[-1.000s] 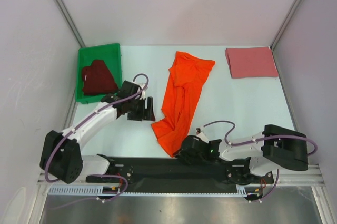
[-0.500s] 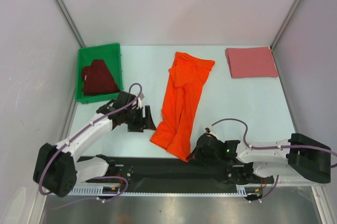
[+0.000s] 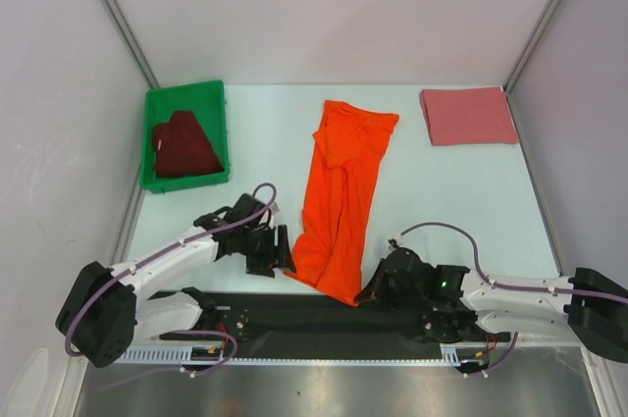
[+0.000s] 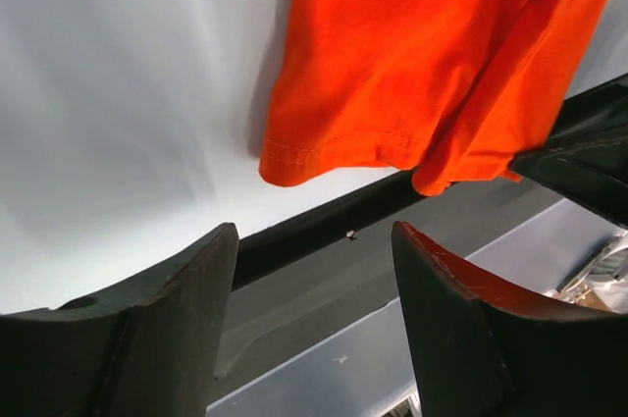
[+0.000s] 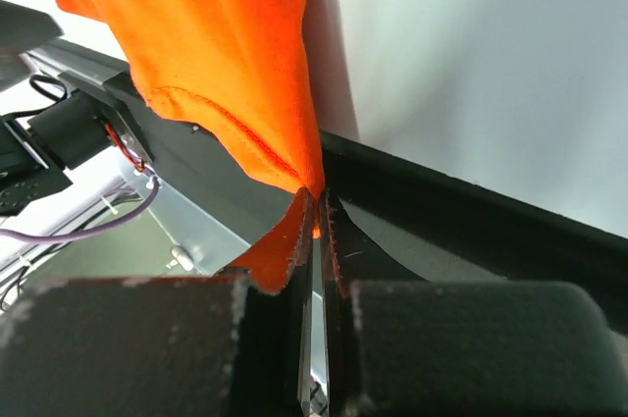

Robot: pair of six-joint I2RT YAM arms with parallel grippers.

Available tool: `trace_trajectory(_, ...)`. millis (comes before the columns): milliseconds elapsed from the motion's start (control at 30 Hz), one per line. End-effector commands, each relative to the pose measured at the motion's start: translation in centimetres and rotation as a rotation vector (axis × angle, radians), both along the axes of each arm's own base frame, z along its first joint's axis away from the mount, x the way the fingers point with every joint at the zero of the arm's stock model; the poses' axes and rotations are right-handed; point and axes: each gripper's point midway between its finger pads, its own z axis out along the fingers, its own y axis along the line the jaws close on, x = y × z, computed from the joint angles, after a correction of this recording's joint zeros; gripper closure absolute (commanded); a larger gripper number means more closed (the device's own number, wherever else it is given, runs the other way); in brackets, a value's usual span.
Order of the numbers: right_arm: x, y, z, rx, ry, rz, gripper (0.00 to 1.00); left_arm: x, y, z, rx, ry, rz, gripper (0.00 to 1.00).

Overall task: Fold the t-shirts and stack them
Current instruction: Fold the tshirt

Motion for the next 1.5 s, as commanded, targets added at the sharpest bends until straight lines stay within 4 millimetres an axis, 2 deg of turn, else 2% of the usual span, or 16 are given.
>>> trace_trajectory(0,-0.3,-0.9,-0.2,-0.010,-0.003,0.009,1.00,0.7,-0.2,-0.6,0.019,-0.011,0.066,0.32)
trace_trajectory(300,0.0,-2.0,0.1,-0.018,-0.022,-0.004,1.00,2.8,-1.2,-1.3,0.032,-0.032,0.057,0.41)
trace_trajectory(433,0.0,-2.3,-0.1,-0.019,-0.023,-0.005,1.00,2.4,-1.9,-2.3,0.021,0.020,0.058,0.44)
trace_trajectory(600,0.0,-2.5,-0.3,-0.023,-0.020,0.002,1.00,1.3,-3.2,-2.2,-0.032,0.044,0.031,0.51)
trace_trajectory(733,0.1,-2.3,-0.1,-0.017,-0.025,0.011,1.00,0.1,-3.4,-2.4,-0.035,0.080,0.032,0.52)
trace_trajectory(833,0.2,-2.4,0.0,-0.017,-0.026,0.009,1.00,-0.4,-3.4,-2.8,-0.029,0.098,0.036,0.57)
trace_trajectory(933,0.2,-2.4,0.1,-0.016,-0.028,0.012,1.00,-0.5,-3.7,-3.0,-0.038,0.109,0.031,0.68)
trace_trajectory(1033,0.1,-2.7,0.2,-0.033,-0.029,0.021,1.00,-0.1,-4.0,-2.4,-0.043,0.071,0.014,0.96)
trace_trajectory(1067,0.2,-2.5,0.8,-0.031,-0.042,0.028,1.00,-0.1,-3.8,-2.1,-0.017,0.061,0.012,1.00)
trace_trajectory(1133,-0.1,-3.2,0.9,-0.065,-0.036,0.038,1.00,-0.2,-3.8,-1.1,-0.024,0.021,-0.007,1.00)
trace_trajectory(1167,-0.1,-3.0,1.6,-0.061,-0.043,0.050,1.00,-1.1,-3.3,-1.2,-0.002,0.038,-0.018,1.00)
trace_trajectory(1233,-0.7,-3.6,1.6,-0.091,-0.044,0.087,1.00,-1.9,-3.0,-0.5,-0.013,0.034,-0.020,1.00)
trace_trajectory(1333,-1.4,-3.6,2.4,-0.112,-0.056,0.131,1.00,-4.2,-2.3,-0.8,-0.013,0.077,-0.018,1.00)
trace_trajectory(1467,-2.5,-2.4,2.4,-0.076,-0.041,0.167,1.00,-6.2,-1.2,-1.1,-0.033,0.085,-0.004,1.00)
